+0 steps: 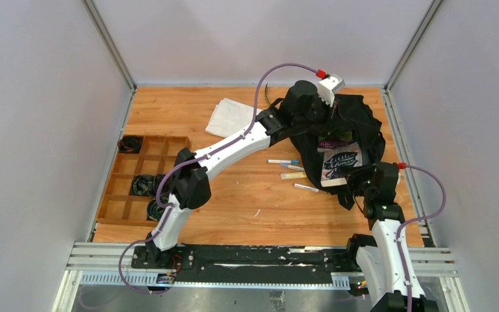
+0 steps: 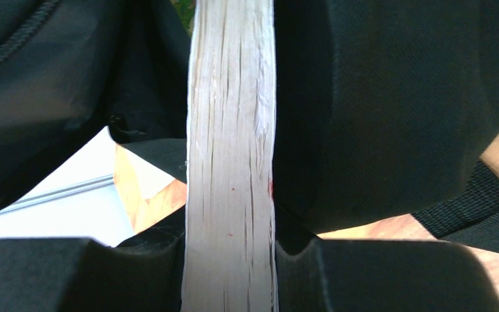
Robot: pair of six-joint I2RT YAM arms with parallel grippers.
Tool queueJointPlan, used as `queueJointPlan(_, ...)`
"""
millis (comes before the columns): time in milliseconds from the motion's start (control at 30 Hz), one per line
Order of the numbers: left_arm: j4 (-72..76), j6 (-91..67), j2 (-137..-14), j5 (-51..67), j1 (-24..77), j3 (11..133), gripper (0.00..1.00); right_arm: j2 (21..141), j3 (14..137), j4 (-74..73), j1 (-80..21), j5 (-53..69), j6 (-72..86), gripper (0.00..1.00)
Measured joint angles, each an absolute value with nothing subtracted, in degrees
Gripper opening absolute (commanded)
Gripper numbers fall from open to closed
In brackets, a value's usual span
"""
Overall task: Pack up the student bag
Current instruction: Place the book in the student bag.
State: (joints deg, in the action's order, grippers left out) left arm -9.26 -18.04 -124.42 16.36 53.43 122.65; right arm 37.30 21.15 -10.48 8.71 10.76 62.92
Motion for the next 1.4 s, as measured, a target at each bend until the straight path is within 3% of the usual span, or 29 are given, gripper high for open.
queueJointPlan(300,-9.3,-18.1,-124.3,17.2,53.4,122.7,0.0,36.0,24.0,-6.2,8.8,13.7,65.5,0.0)
queueJointPlan(767,-10.0,-18.0,-124.1,19.4,53.4,122.7,0.0,58.3,24.8,11.6,9.2,15.9,67.7,0.0)
queueJointPlan(1300,-10.3,-18.7,-122.6,21.5,53.4,121.3,0.0,78.5,32.9,18.1,11.6,23.4,64.8,0.0)
queueJointPlan(1333,-10.3,-18.7,-122.3,21.5,53.4,121.0,0.0,79.8,34.1,18.0,11.7,23.6,64.7,0.02)
queueJointPlan(1400,-10.3,-18.8,-122.1,21.5,53.4,121.0,0.0,82.6,37.0,18.1,11.7,23.8,64.4,0.29)
